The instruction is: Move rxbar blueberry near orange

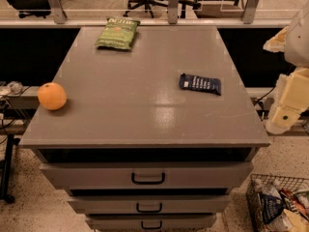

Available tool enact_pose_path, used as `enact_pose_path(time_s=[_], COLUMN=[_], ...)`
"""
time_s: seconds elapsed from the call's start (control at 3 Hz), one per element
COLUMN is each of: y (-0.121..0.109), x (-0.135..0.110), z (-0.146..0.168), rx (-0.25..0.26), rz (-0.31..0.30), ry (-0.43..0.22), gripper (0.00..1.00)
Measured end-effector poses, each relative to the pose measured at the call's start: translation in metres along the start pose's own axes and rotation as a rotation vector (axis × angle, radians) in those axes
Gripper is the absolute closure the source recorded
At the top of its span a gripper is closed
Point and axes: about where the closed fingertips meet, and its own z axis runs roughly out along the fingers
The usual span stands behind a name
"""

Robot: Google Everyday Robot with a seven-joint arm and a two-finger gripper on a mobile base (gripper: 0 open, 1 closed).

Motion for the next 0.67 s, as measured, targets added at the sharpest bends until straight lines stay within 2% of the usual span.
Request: enact_pose_path(time_s=[0.33,0.67], y=[-0.003,-0.027], x=[-0.002,-0.01], z=[0.001,0.024], rx=[0.009,0.027], rz=[0.002,0.003], ry=[-0.009,-0.055], gripper=[0.0,0.0])
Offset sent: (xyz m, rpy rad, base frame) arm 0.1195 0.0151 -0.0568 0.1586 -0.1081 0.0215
